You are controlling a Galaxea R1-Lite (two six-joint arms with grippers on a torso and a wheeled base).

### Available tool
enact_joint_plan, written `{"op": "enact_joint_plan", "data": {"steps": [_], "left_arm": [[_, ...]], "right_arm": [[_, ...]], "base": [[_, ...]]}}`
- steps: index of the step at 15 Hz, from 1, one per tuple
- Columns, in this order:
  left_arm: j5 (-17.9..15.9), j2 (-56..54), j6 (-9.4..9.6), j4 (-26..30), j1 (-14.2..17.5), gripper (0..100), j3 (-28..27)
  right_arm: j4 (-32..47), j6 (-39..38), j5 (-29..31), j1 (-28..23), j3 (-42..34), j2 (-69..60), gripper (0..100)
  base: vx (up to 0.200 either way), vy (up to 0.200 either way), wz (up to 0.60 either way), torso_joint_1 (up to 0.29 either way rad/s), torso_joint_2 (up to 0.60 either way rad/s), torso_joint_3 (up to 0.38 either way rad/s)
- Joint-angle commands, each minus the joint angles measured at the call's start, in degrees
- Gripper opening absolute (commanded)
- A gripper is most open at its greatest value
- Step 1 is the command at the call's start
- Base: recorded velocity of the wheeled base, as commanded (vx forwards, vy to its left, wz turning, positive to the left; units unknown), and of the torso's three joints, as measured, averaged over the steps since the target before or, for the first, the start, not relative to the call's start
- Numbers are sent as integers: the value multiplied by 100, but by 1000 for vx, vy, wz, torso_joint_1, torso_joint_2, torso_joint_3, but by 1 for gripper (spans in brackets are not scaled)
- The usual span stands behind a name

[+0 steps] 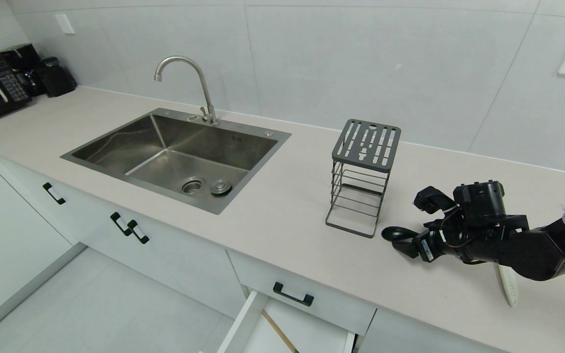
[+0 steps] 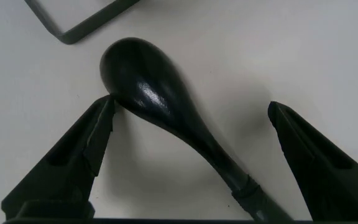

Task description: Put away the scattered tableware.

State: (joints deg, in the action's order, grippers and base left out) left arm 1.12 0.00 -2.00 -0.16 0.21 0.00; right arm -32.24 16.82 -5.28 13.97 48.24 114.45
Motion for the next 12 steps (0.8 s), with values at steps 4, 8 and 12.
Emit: {"op": "enact_joint_plan", "data": {"steps": [4,8,12], "left_arm": [[2,0,-2,-2,6,100,0],[2,0,-2,-2,6,100,0],[2,0,-2,-2,6,100,0]], "right_arm": [[8,-179,36,9,-34,52,0],[-10,-179,53,27,-122,-203,0],[-19,-135,62,123,-649,-994,0]], "base": [[0,0,0,0,0,0],[0,0,0,0,0,0],[0,0,0,0,0,0]]}}
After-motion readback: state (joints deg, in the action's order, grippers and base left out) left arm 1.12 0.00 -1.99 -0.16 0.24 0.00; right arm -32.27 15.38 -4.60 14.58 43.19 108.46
